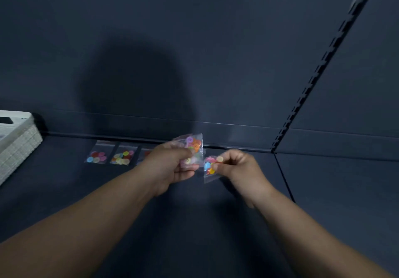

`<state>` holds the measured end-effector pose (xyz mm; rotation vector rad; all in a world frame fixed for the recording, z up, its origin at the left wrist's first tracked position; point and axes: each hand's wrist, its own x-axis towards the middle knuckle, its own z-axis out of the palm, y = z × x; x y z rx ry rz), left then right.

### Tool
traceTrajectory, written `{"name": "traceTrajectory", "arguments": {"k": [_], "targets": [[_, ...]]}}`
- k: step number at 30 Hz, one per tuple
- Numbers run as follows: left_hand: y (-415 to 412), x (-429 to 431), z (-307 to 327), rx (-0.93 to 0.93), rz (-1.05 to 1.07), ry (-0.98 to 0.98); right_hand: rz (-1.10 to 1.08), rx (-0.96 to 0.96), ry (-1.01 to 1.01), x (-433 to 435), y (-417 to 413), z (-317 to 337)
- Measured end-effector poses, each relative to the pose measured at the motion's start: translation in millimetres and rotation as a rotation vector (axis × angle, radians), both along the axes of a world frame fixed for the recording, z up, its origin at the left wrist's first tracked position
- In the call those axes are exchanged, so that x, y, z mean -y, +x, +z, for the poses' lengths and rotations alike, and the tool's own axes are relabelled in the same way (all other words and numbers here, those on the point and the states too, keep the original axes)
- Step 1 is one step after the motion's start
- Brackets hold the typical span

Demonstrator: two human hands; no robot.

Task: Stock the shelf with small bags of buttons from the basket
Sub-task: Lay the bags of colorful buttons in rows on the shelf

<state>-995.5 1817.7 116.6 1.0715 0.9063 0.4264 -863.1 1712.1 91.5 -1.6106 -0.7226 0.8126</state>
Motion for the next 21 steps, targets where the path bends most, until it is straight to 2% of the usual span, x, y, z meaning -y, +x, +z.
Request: {"name": "traceTrajectory", "arguments": {"k": [5,11,14,16,19,21], "targets": [[5,2,-2,-0.027,0.011,0.013,-0.097,0.418,-0.092,10,40,-12],[9,2,-6,-0.031,0.026,0.016,0.124,0.875,-0.210,32,51,-30],[11,2,-9,-0.040,0.027,0.015,0.185,1.005,-0.221,38,46,-38],[11,1,-9,-0.044,0.028,0.016,0.215,1.064,-0.298,36,37,-41],[10,-1,-10,-0.042,0.032,0.023,0.268,1.102,-0.440,31,26,-42],[8,-2,-9,-0.040,0.037,0.031,0.302,1.124,-0.466,27,22,-41]]}}
